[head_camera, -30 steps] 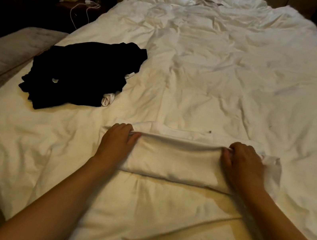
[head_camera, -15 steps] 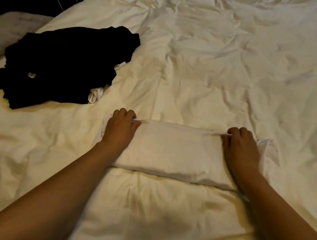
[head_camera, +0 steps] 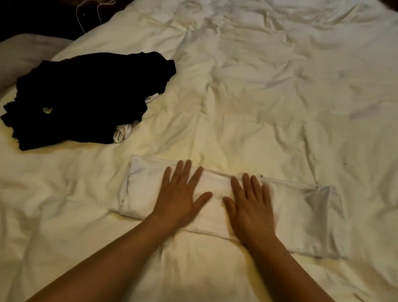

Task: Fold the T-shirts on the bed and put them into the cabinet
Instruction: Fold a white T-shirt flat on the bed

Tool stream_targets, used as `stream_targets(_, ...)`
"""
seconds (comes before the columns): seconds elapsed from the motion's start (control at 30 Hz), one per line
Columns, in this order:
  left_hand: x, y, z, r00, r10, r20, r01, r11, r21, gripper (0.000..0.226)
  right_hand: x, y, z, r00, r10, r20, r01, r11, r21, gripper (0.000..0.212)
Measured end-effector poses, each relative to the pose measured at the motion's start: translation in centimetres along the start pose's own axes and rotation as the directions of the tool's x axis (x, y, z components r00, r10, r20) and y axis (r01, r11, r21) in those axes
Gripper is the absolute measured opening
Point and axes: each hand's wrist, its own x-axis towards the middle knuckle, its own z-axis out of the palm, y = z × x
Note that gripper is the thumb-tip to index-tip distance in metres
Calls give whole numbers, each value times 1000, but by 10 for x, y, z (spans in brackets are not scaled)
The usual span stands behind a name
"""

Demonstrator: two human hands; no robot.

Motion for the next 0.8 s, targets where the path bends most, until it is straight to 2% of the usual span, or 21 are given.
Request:
stream_targets(0.2,-14,-48,-4,981,-195,-23,194,980,-38,95,-19,51,-16,985,168,32,-167,985,-36,86)
stream_targets(0.33,-19,-47,-6,969,-245,-15,244,969,-41,98,-30,79,-23,961,273,43,-273,962,8,89)
stream_targets(0.43,-19,-46,-4,968,-252,-3,252,965,-73,99,-35,85,-25,959,284,21,-283,959,-15,88)
stream_targets(0.5,-19,-47,-4,969,-249,-3,248,966,-70,100,-38,84,-27,961,274,-23,-273,962,23,85)
stream_targets(0.57,-18,-47,-4,969,-249,11,249,967,-59,101,-44,84,-30,950,277,-148,-267,960,83,74)
stream_targets(0.67,-17,-46,-5,970,-243,19,243,970,-2,99,-58,91,-40,848,430,-310,-402,903,153,51)
stream_targets(0.73,-16,-42,-6,980,-198,-36,200,975,93,93,-65,98,-43,769,589,-248,-526,804,279,61)
stream_targets(0.8,-16,-34,-7,993,-93,-67,103,981,163,82,-70,101,-43,723,673,-157,-585,717,380,73)
